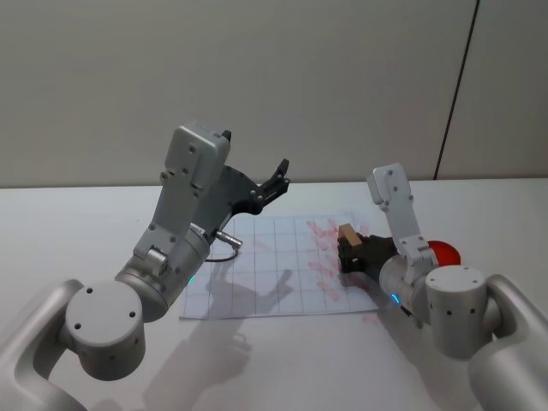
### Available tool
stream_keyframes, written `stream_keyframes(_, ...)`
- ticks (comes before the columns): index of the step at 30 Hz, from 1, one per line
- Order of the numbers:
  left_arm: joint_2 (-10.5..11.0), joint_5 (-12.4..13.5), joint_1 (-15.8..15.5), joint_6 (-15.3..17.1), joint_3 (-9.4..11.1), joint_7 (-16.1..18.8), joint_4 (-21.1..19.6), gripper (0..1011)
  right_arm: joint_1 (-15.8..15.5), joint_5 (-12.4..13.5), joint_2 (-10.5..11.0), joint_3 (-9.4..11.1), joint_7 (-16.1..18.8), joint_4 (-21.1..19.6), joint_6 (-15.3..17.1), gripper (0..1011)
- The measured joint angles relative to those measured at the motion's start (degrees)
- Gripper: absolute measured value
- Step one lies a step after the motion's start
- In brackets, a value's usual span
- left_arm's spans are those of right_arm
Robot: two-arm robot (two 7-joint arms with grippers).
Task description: Use the one hand to pick up the stamp and affix it onto the A4 paper.
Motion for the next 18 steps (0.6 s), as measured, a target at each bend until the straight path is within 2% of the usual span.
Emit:
stream_keyframes(6, 0.0, 0.0, 0.0, 0.0, 0.0, 0.0, 0.0, 1001, -0.2, 0.7, 0.1, 0.3, 0.1, -0.6, 0.0, 220)
stream_keyframes(18, 0.0, 0.0, 0.0, 0.0, 0.0, 0.0, 0.0, 1001, -1.8, 2.5, 0.8, 1.0, -0.2, -7.6, 0.1, 220)
